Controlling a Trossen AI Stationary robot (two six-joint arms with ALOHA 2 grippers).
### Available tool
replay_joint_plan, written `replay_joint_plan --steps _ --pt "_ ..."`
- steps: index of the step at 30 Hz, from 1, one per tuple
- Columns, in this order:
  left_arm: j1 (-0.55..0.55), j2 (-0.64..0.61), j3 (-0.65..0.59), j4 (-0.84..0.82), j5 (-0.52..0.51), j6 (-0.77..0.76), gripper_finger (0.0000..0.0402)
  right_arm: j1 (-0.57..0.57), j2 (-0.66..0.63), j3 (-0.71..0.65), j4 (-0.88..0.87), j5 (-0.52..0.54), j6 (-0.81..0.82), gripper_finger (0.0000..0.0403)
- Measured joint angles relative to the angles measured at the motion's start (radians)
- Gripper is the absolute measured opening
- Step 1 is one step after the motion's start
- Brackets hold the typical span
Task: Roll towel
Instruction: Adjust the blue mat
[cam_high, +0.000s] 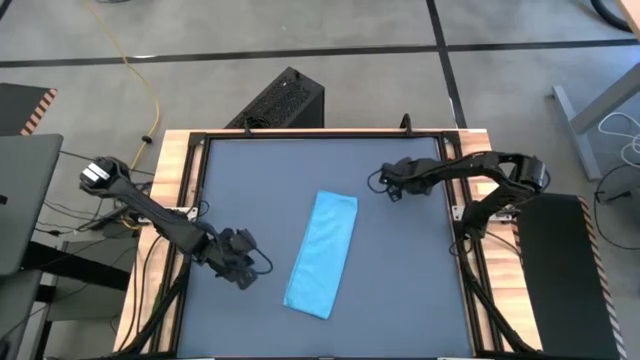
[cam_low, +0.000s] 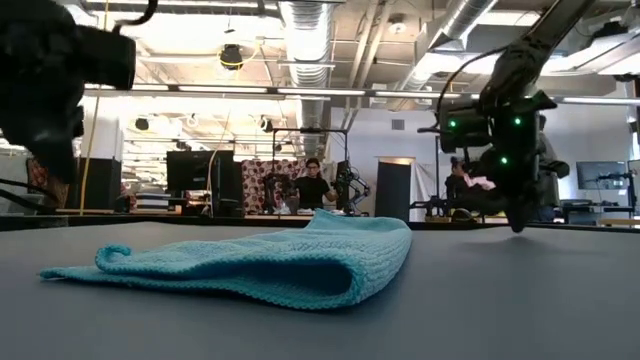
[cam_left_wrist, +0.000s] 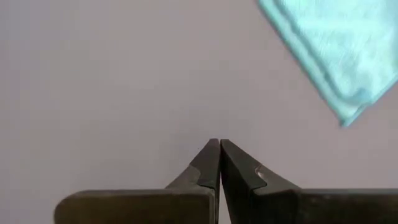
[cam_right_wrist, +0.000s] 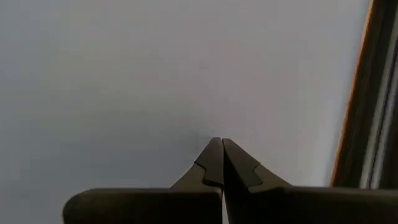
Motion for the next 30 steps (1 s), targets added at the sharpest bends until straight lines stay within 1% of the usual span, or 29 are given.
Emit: replay_joint_plan --steps 3,7,10,14,17,19,25,30 --pt "0.000 -0.026 0.001 0.002 -0.042 -0.010 0.0000 -0.026 0.000 -0.031 0.038 0.000 -0.027 0.0017" --pt "0.000 -0.022 0.001 0.009 -0.048 -0.013 0.0000 -0.049 -0.003 -0.060 0.067 0.000 -0.040 0.0017" --pt "0.000 -0.004 0.001 0.016 -0.047 -0.016 0.0000 -0.043 -0.020 -0.058 0.048 0.005 -0.095 0.0017" --pt "0.000 0.000 0.001 0.018 -0.046 -0.011 0.0000 -0.021 -0.077 -0.054 -0.028 0.077 -0.082 0.0017" --pt "0.000 0.000 0.001 0.018 -0.047 -0.008 0.0000 -0.038 -0.102 -0.054 -0.051 0.124 -0.045 0.0017" --pt "0.000 0.000 0.002 0.019 -0.046 0.004 0.0000 -0.060 -0.105 -0.057 -0.051 0.130 -0.044 0.0017" --pt "0.000 0.000 0.002 0.019 -0.036 0.010 0.0000 -0.138 -0.032 -0.057 -0.017 0.125 -0.059 0.0017" --pt "0.000 0.000 0.002 0.019 -0.003 0.010 0.0000 -0.168 0.023 -0.057 0.020 0.098 -0.087 0.0017"
